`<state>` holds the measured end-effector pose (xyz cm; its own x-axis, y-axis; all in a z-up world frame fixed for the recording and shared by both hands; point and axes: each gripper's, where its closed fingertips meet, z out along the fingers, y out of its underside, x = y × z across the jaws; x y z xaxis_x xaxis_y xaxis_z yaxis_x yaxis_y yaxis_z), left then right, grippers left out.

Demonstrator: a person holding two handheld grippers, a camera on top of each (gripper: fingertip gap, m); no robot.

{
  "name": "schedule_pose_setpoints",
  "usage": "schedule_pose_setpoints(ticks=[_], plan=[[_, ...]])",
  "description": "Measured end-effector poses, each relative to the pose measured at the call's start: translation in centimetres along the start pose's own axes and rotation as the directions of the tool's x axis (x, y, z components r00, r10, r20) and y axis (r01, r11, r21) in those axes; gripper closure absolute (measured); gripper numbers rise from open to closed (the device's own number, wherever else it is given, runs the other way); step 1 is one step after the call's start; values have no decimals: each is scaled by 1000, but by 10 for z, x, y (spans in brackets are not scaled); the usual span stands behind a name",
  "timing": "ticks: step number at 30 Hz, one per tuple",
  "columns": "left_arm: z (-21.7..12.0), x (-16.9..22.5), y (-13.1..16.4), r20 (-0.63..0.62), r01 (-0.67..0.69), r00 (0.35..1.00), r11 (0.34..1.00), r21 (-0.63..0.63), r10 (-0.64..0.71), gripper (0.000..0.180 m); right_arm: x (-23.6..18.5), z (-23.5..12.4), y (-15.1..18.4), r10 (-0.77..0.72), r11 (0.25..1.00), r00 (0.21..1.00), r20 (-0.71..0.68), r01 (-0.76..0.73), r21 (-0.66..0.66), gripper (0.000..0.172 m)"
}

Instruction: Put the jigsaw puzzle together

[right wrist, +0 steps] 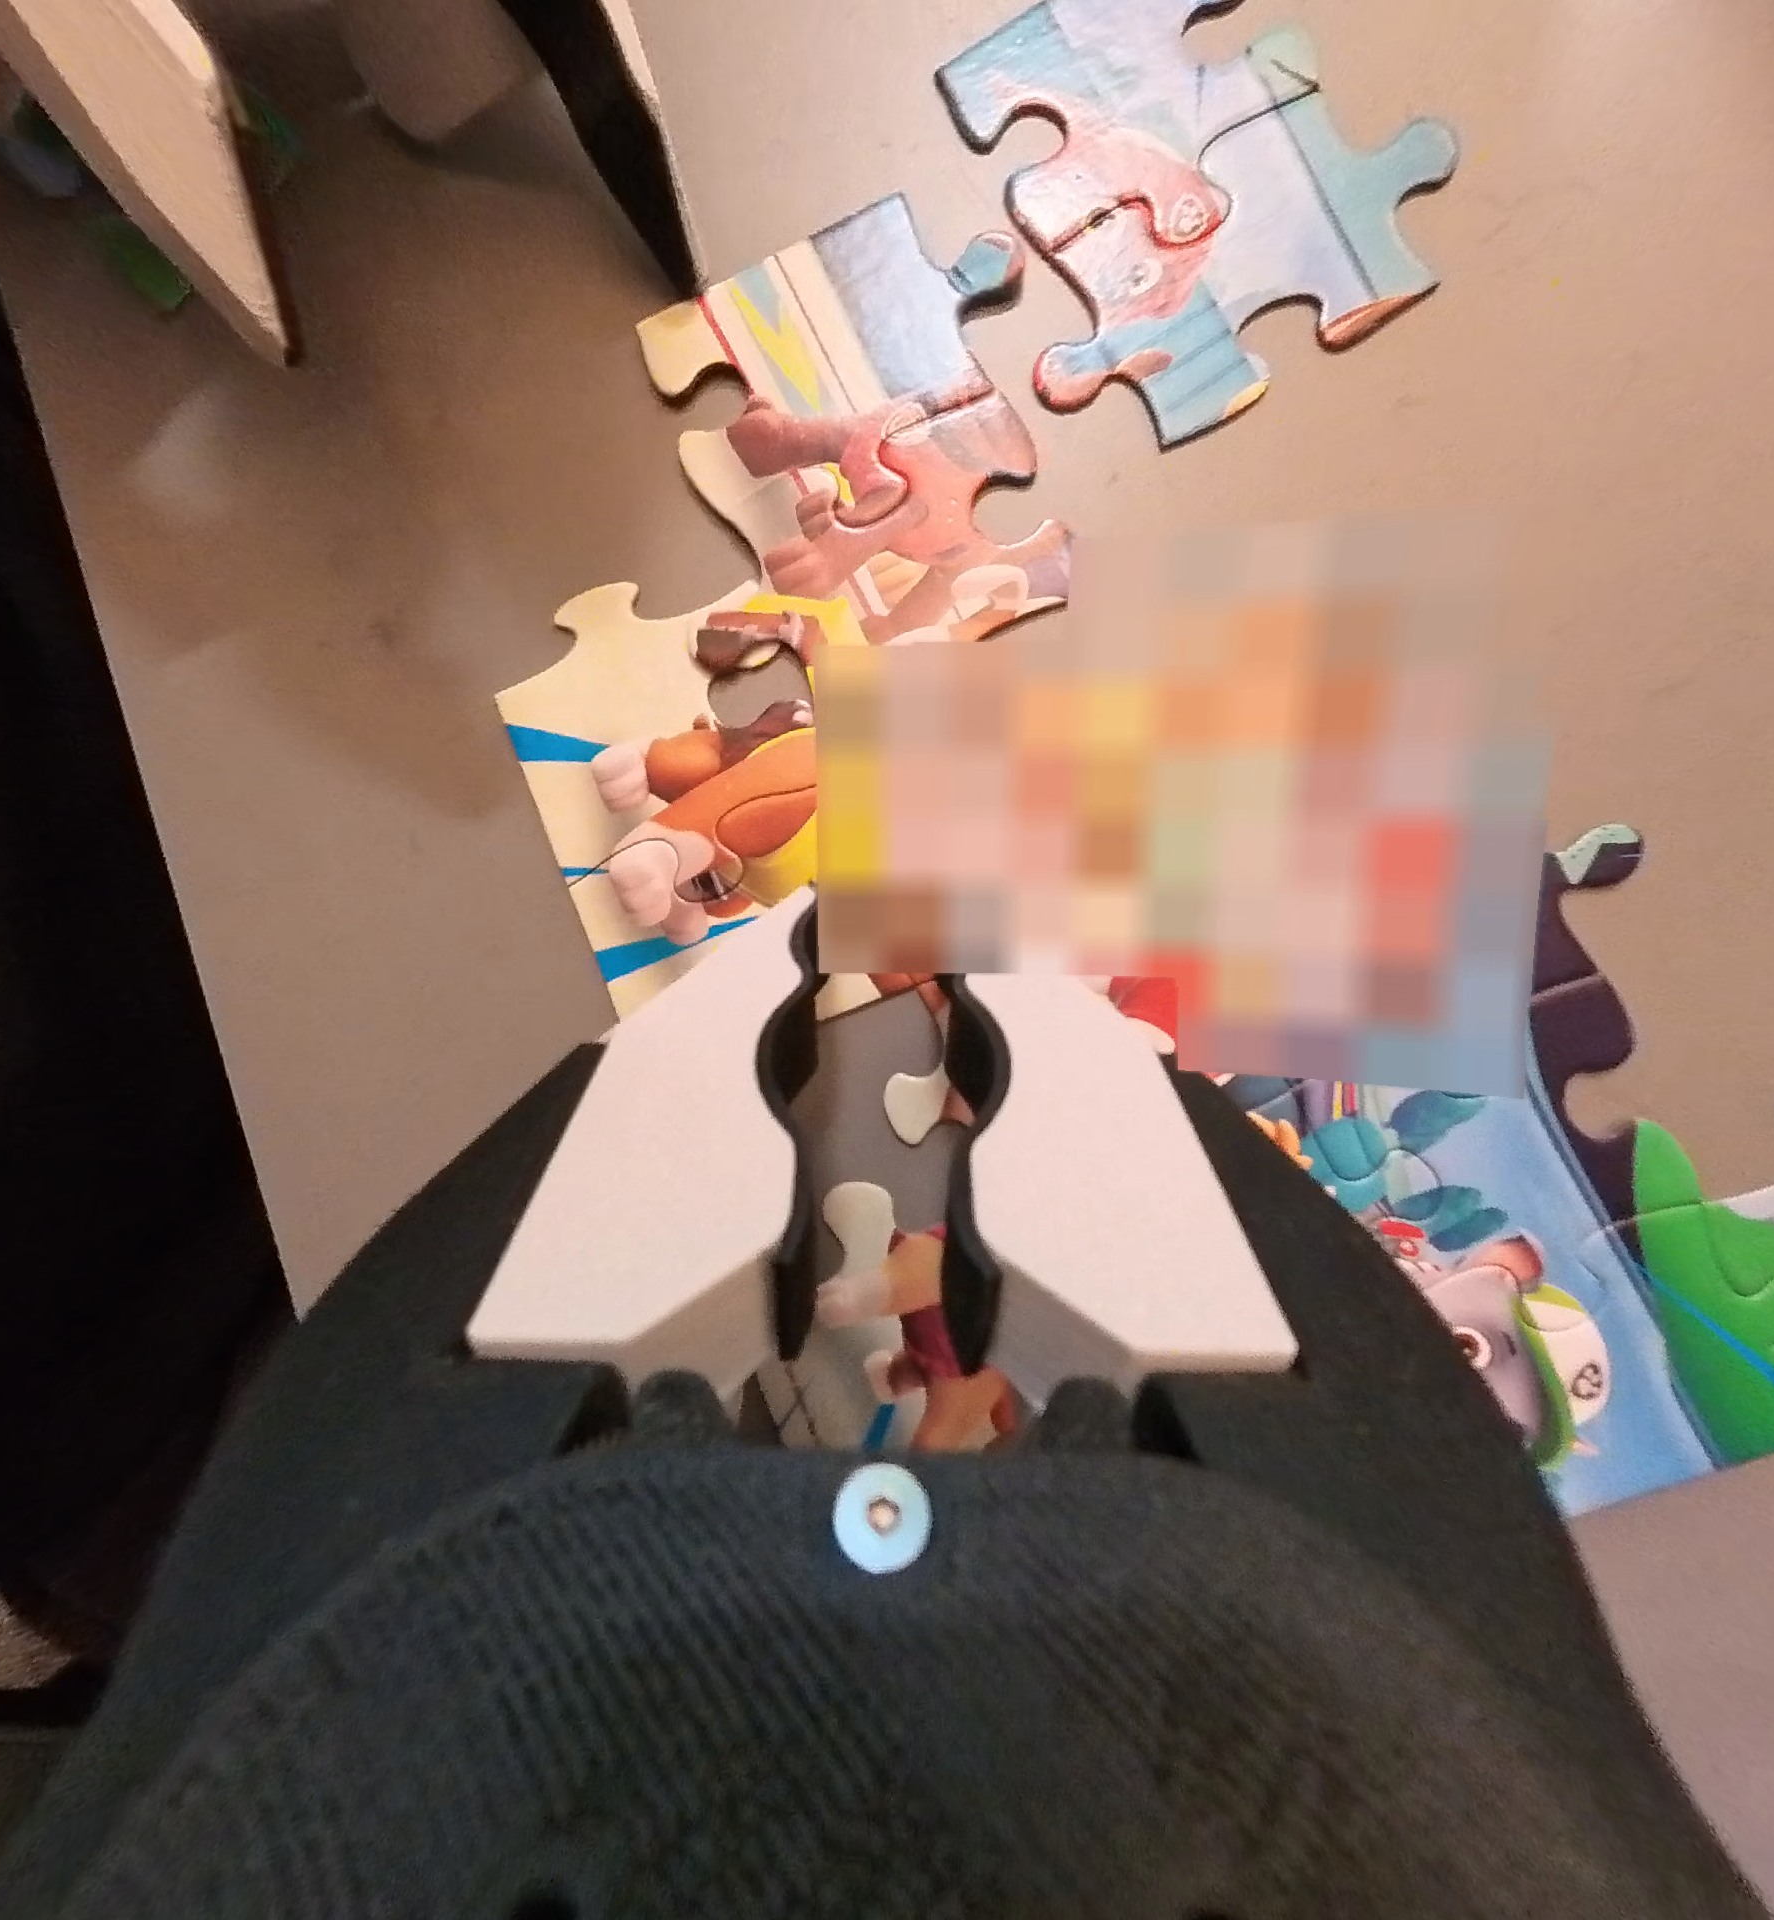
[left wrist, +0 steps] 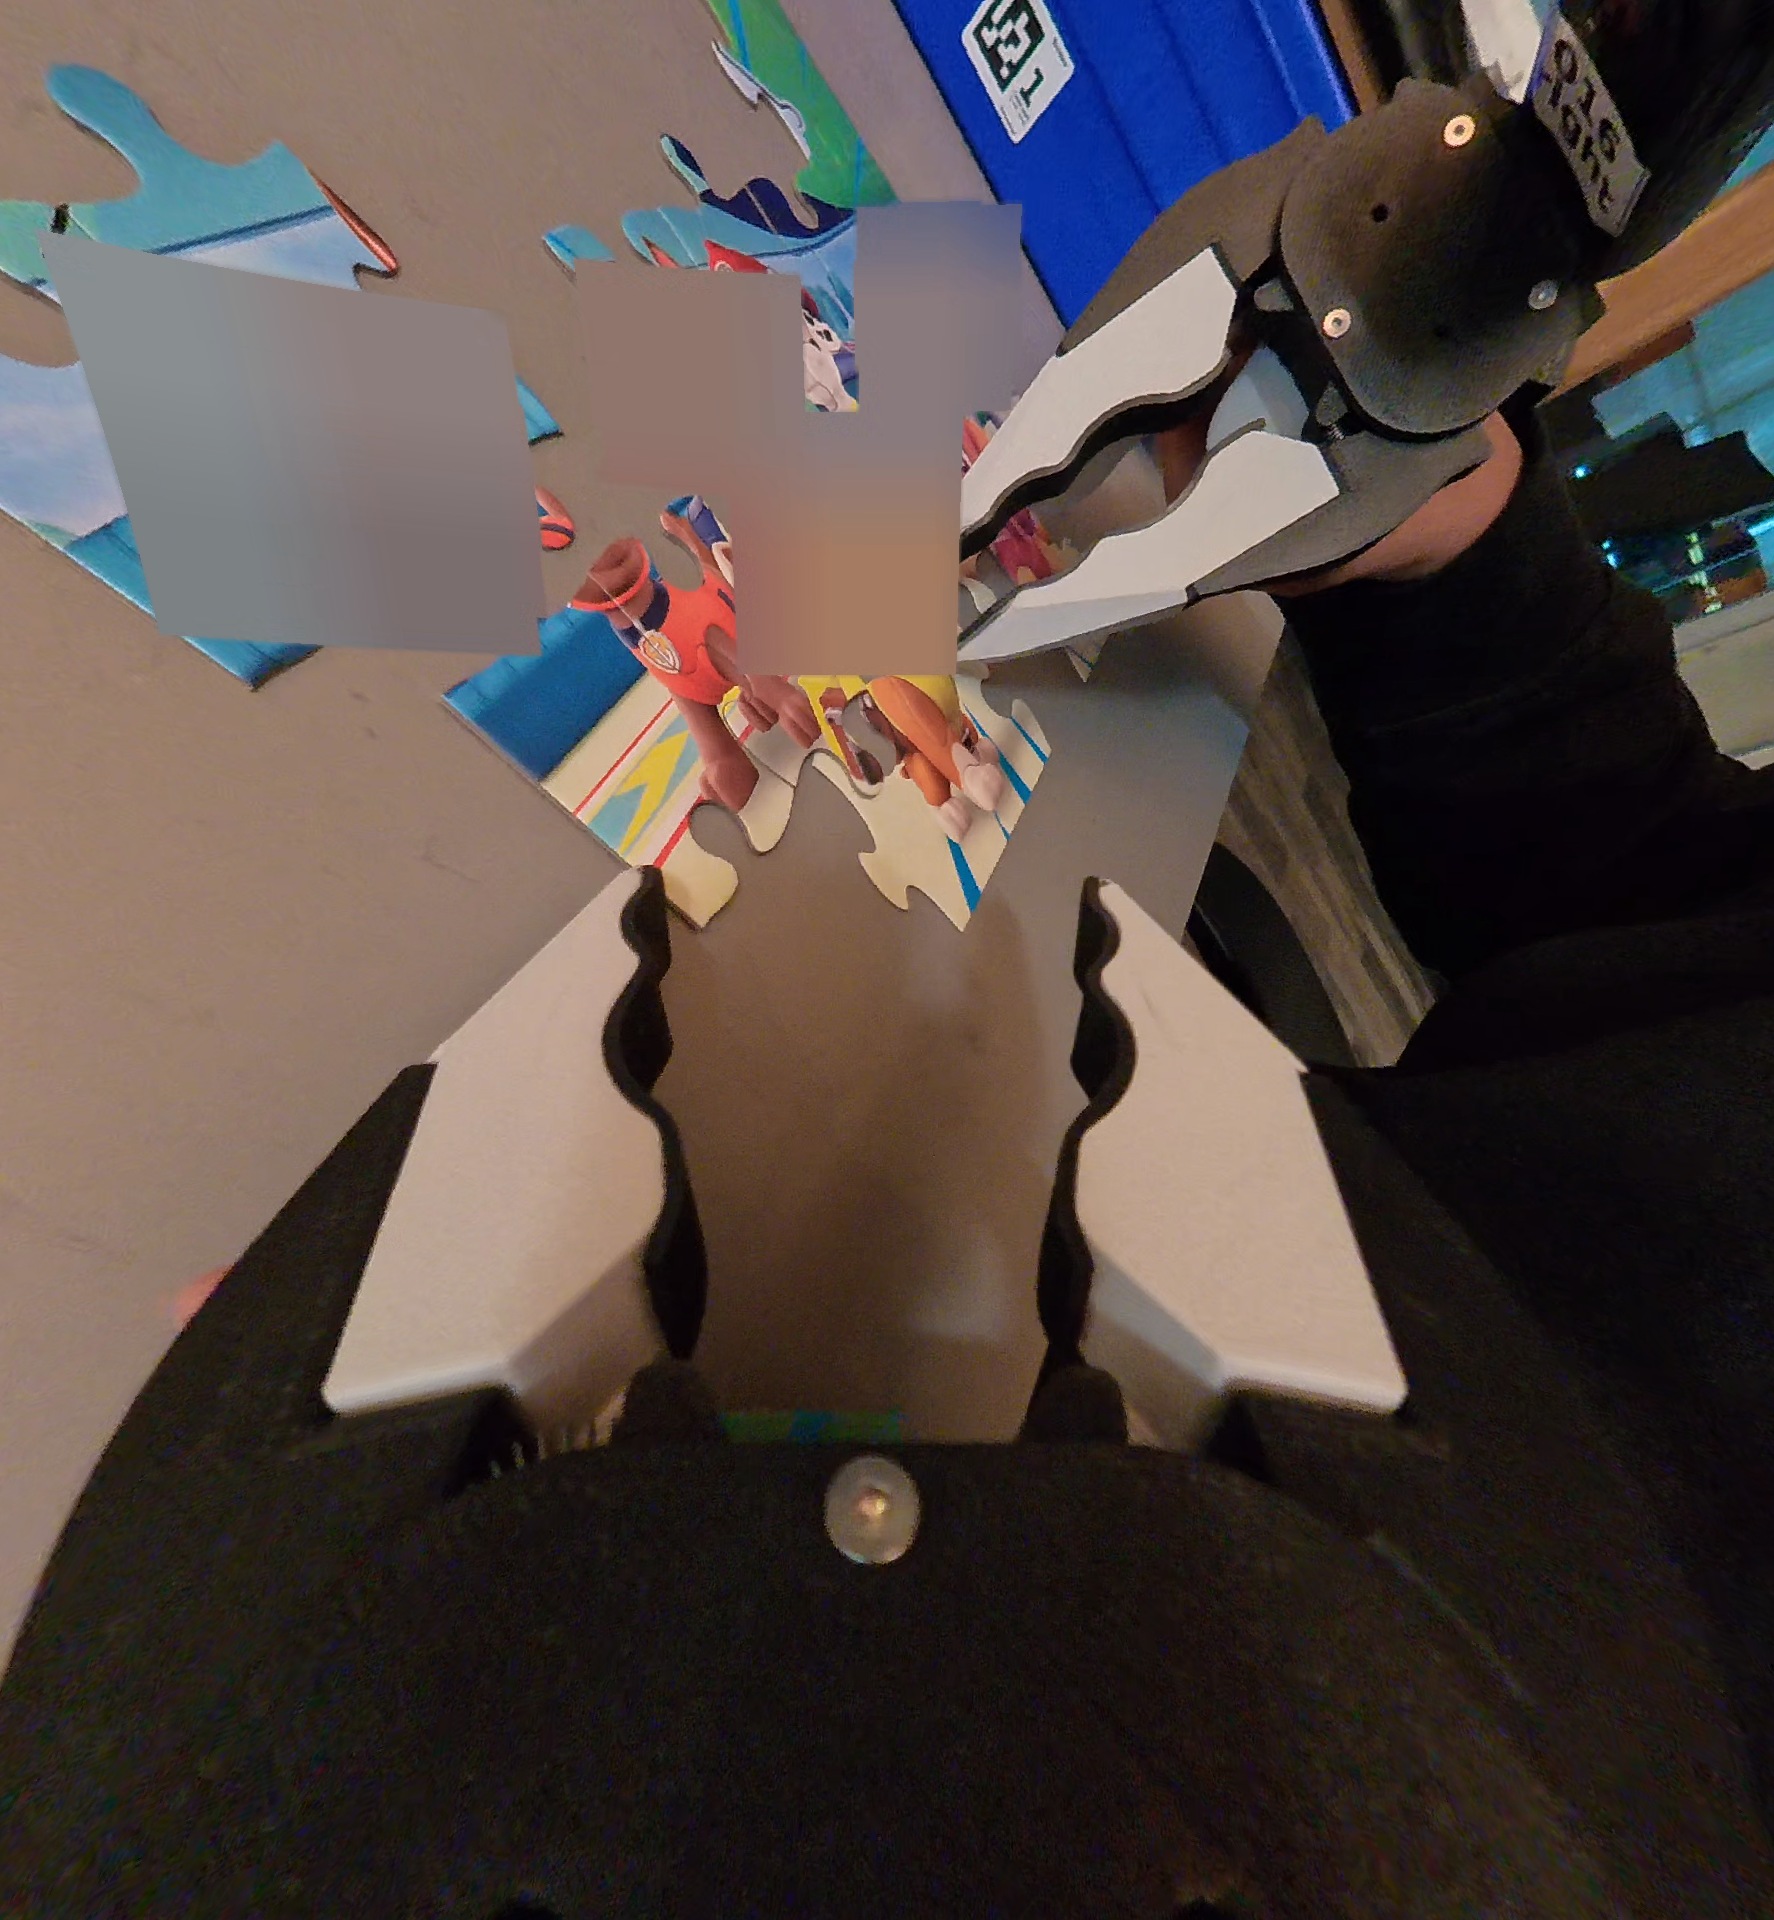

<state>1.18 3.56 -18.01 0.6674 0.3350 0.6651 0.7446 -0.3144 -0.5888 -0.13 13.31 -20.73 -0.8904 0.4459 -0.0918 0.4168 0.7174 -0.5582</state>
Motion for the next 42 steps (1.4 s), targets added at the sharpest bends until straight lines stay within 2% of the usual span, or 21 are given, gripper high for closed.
schedule_pose_setpoints(ticks=[11,16,21,25,30,35,42], plan=[[0,7,7,-44,21,999,1000,-5,-21,106,0,0,-1,-24,999,1000,9,24,-30,151],[-2,5,5,-38,23,999,1000,8,-23,106,10,4,-25,-133,991,991,-13,133,-23,150],[0,3,6,-27,14,1000,1000,5,-14,105,11,16,-39,-260,960,963,76,266,-83,147],[0,3,5,-37,21,999,1000,17,-20,105,13,25,-33,-321,919,937,136,343,-196,148],[0,2,4,-53,28,998,999,23,-26,105,12,27,-34,-377,873,910,171,411,-262,160],[-2,1,1,-62,30,998,999,30,-28,105,10,27,-33,-412,843,897,157,441,-307,164],[-3,3,0,-90,34,995,999,38,-31,105,6,26,-33,-382,871,913,146,408,-275,163]])
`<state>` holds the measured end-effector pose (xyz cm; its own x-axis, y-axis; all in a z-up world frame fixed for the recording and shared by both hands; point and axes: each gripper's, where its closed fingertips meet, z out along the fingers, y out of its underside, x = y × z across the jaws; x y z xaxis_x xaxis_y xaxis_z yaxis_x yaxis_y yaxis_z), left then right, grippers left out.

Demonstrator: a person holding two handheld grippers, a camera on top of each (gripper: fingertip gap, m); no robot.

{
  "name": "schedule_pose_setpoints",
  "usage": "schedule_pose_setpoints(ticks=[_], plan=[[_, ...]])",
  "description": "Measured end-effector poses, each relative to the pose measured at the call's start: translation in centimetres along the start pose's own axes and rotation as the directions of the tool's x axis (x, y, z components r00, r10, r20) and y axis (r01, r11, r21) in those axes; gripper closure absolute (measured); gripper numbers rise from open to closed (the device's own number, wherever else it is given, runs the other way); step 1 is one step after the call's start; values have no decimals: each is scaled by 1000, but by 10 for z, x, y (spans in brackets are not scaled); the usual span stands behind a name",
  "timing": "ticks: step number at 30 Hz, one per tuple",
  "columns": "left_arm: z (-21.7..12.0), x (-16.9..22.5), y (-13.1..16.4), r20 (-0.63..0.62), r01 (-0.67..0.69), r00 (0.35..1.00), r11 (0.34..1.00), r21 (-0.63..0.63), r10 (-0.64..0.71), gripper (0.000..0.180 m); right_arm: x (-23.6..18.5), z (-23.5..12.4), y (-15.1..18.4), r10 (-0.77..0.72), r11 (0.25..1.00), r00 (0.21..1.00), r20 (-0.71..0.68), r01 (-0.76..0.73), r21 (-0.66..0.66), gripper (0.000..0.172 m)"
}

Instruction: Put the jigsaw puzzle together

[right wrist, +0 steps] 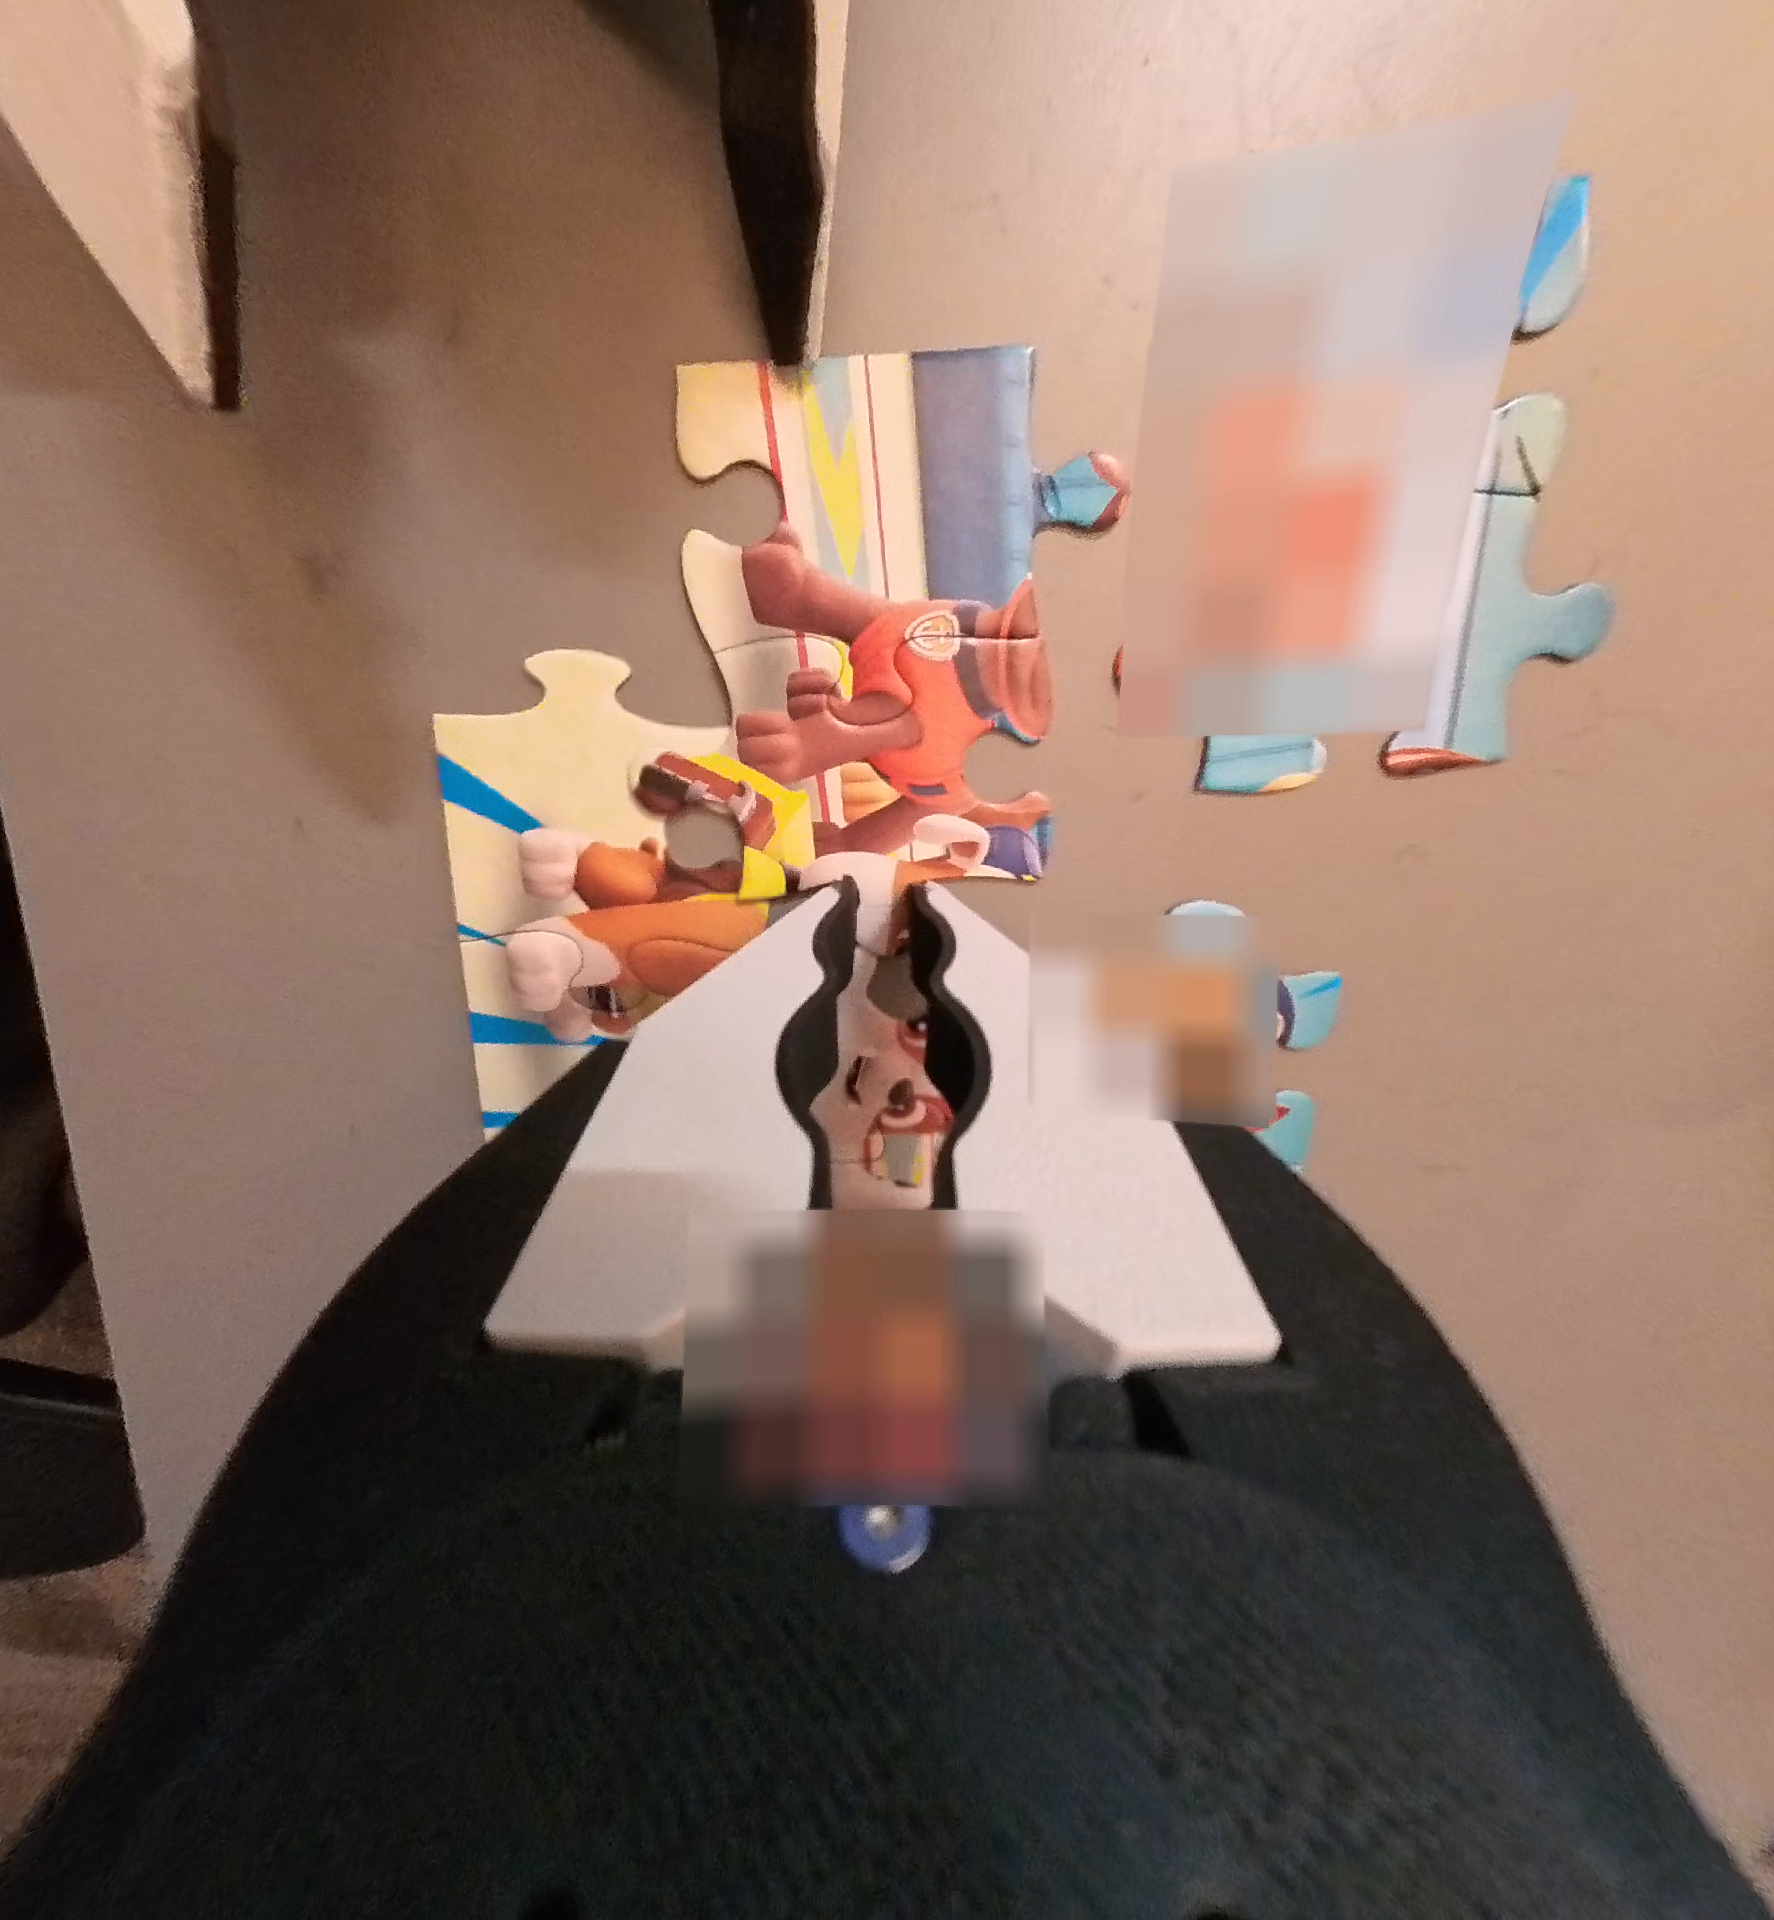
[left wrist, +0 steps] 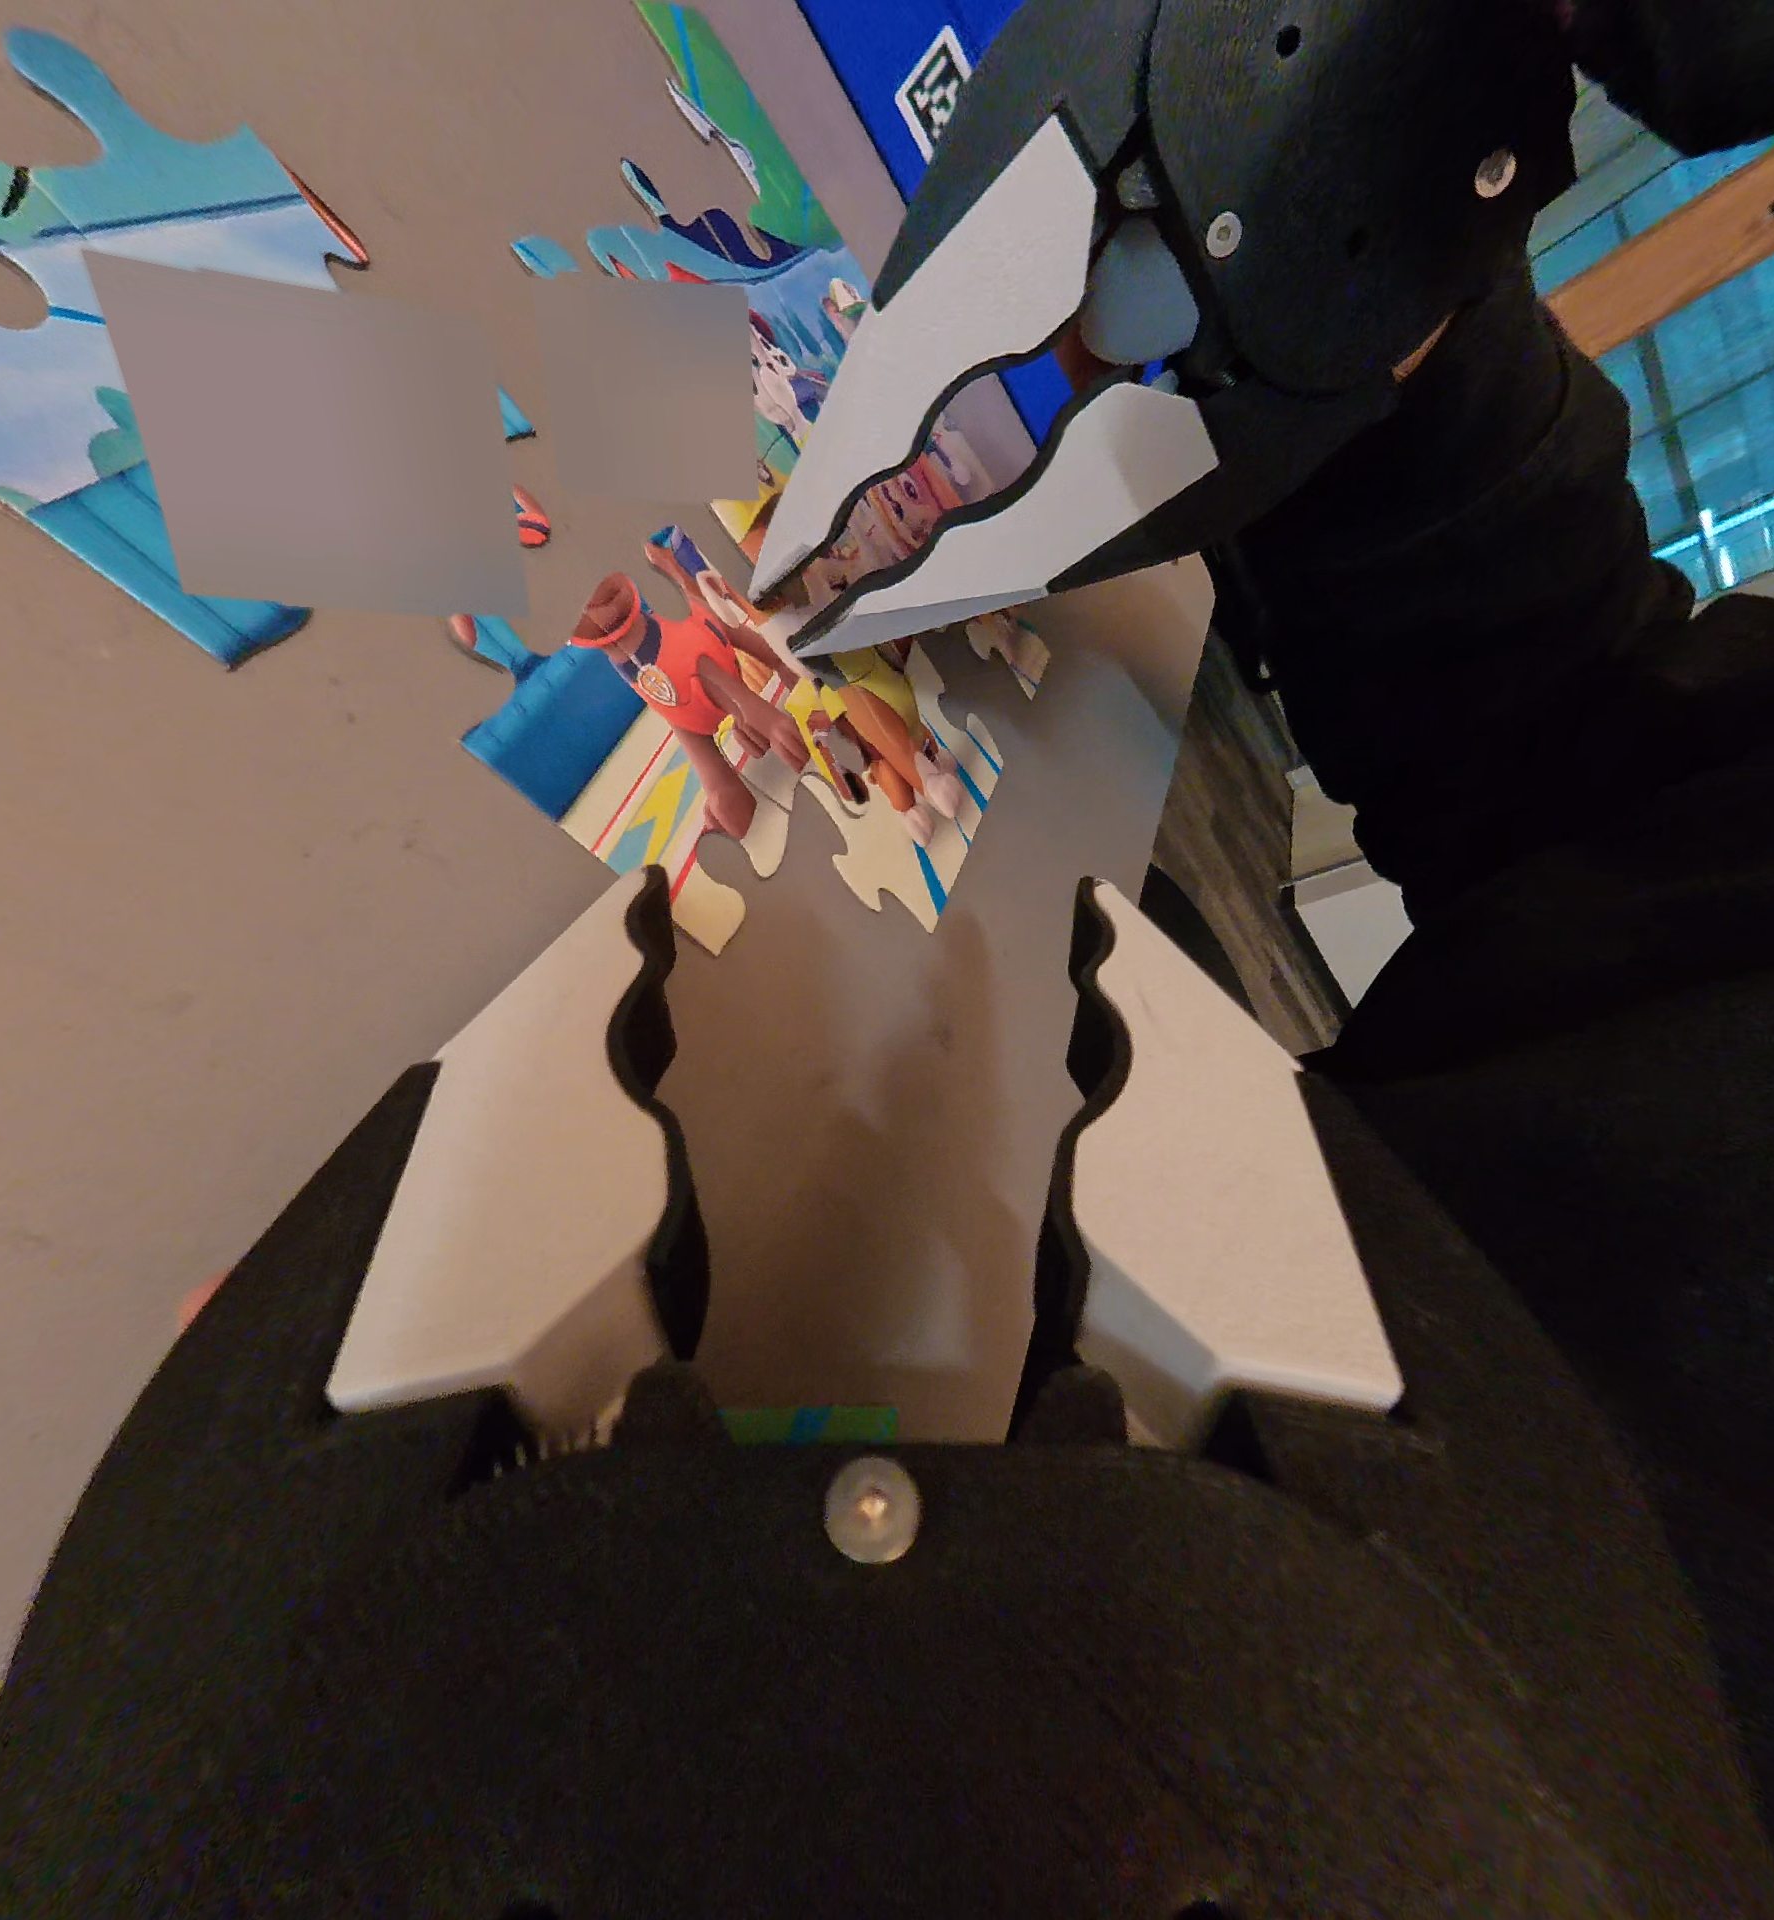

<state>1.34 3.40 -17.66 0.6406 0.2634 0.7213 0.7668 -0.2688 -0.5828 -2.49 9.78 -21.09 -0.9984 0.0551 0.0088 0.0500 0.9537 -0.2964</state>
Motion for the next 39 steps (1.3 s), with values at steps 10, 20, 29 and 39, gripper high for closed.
schedule_pose_setpoints(ticks=[10,20,29,39], plan=[[6,9,-3,-31,-17,999,1000,2,17,105,0,-9,15,55,998,998,-27,-55,11,164],[12,13,-4,-22,-37,999,999,-13,37,105,5,-8,12,51,997,996,-69,-47,57,160],[11,8,-2,13,-44,999,999,-23,45,105,-3,-17,18,106,991,992,-68,-99,92,159],[12,8,-2,17,-56,998,998,-32,56,105,-20,-6,13,179,973,983,-45,-170,158,160]])
